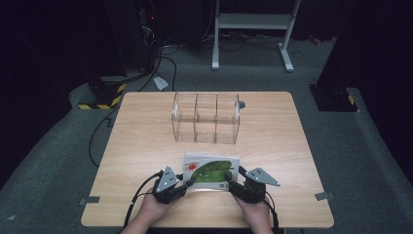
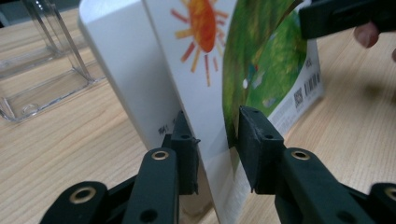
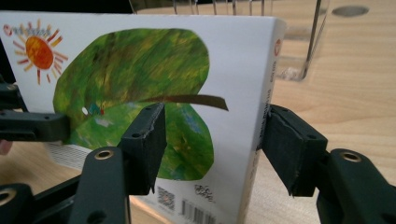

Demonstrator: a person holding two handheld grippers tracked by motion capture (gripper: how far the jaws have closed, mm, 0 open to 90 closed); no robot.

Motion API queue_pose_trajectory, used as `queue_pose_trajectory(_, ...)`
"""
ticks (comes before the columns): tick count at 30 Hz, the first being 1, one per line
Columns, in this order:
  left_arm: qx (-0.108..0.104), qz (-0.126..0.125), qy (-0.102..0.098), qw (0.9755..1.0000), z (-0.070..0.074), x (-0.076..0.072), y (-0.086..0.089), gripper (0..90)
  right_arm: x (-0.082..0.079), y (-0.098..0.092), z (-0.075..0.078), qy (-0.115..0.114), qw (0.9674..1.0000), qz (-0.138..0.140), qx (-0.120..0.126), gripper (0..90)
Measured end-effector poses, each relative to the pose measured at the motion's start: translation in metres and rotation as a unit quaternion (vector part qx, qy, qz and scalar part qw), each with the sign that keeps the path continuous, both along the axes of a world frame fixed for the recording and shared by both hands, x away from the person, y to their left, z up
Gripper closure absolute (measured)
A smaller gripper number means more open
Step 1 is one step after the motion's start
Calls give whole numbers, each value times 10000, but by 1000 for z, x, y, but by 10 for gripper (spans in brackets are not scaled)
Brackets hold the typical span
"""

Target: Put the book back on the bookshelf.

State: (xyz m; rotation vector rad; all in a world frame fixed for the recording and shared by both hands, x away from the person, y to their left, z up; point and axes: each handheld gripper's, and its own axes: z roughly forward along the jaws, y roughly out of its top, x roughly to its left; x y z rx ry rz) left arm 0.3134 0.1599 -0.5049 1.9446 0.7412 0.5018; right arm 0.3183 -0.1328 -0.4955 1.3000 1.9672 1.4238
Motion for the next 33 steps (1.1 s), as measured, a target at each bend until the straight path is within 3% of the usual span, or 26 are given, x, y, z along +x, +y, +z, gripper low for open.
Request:
queue_pose_trajectory(5, 79, -12, -20, 10000, -2, 0, -1, 705, -4, -1, 2, -179, 9998, -25, -91, 406)
queue_pose_trajectory(13, 172, -68, 31, 9998, -6, -6, -3, 711, -14, -2, 3, -296, 9994, 37, -201, 388)
queue_pose_trajectory(17, 303, -61, -42, 9995, -7, -10, -4, 712, -17, -3, 3, -318, 9992, 70, -220, 382)
queue_pose_trajectory(27, 339, -61, -105, 9994, -7, -15, -4, 690, -20, -5, 2, -367, 9989, 106, -270, 377)
queue_pose_trajectory(33, 201, 20, -147, 9997, -2, -17, 3, 661, -20, -6, 2, -383, 9988, 98, -288, 374)
